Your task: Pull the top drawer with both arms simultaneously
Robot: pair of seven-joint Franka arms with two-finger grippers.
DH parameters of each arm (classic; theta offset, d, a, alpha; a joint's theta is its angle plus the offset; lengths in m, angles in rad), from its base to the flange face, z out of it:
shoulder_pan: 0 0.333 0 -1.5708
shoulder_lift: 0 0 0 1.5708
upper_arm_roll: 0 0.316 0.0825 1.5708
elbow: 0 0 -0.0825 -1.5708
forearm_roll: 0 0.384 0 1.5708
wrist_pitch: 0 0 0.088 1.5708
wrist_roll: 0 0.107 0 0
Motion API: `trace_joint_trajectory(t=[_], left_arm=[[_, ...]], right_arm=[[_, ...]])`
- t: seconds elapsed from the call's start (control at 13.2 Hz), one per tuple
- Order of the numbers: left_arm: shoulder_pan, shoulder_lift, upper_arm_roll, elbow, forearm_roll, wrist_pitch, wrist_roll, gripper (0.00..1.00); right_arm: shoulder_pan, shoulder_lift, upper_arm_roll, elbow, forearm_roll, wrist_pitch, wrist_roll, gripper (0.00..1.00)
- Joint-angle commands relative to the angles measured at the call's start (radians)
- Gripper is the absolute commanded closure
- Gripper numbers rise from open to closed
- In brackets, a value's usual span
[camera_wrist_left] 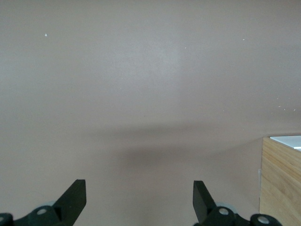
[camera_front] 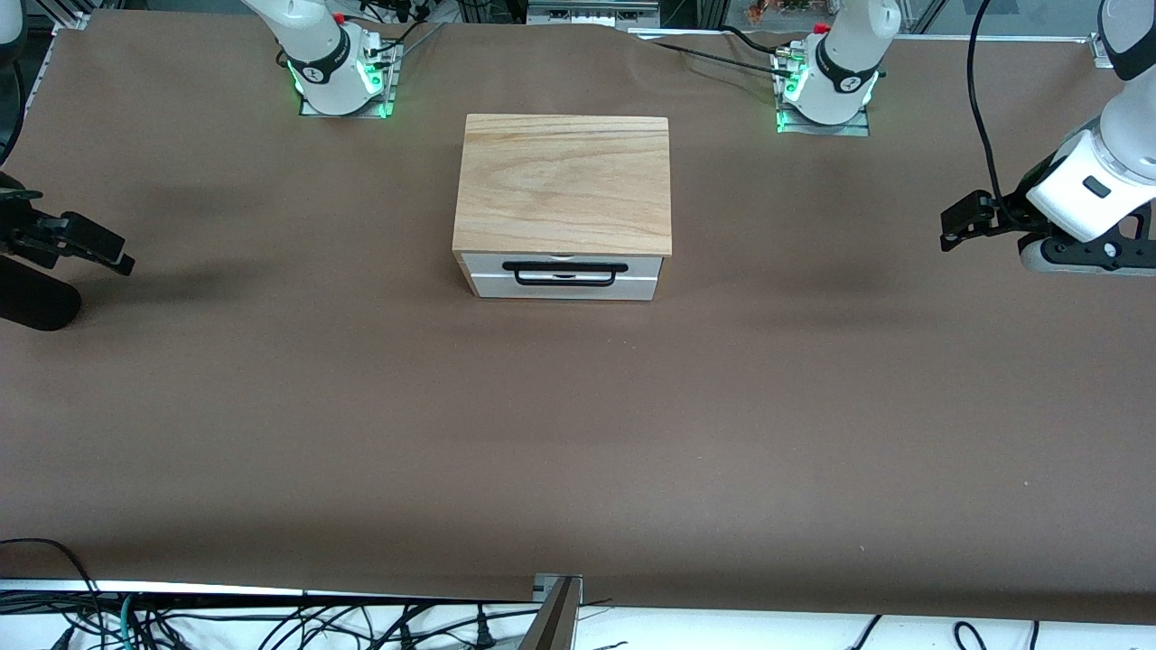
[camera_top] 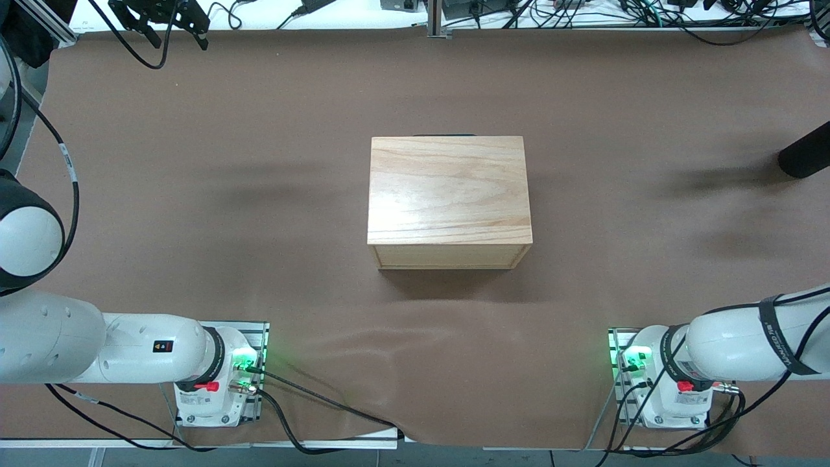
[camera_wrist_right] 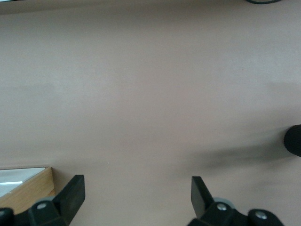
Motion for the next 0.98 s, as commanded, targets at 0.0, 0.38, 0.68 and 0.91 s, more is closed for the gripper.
trace_joint_trajectory(t=[0.0, 0.38, 0.68, 0.91], left_arm=[[0.004, 0.009, -0.009, 0.028, 0.016, -0.022, -0.003, 0.0], [-0.002, 0.023, -0.009, 0.053, 0.016, -0.049, -0.003, 0.0], [-0.004, 0.024, -0.009, 0.053, 0.016, -0.052, -0.003, 0.0], [-0.005, 0.035, -0.009, 0.053, 0.016, -0.069, -0.003, 0.0]], right_arm=[[-0.012, 0.011, 0.011, 0.032, -0.014, -0.026, -0.012, 0.0], [-0.012, 0.011, 0.011, 0.032, -0.014, -0.026, -0.012, 0.0], [-0.01, 0.011, 0.011, 0.032, -0.014, -0.028, -0.012, 0.0], [-0.01, 0.011, 0.011, 0.032, -0.014, -0.026, -0.013, 0.0]])
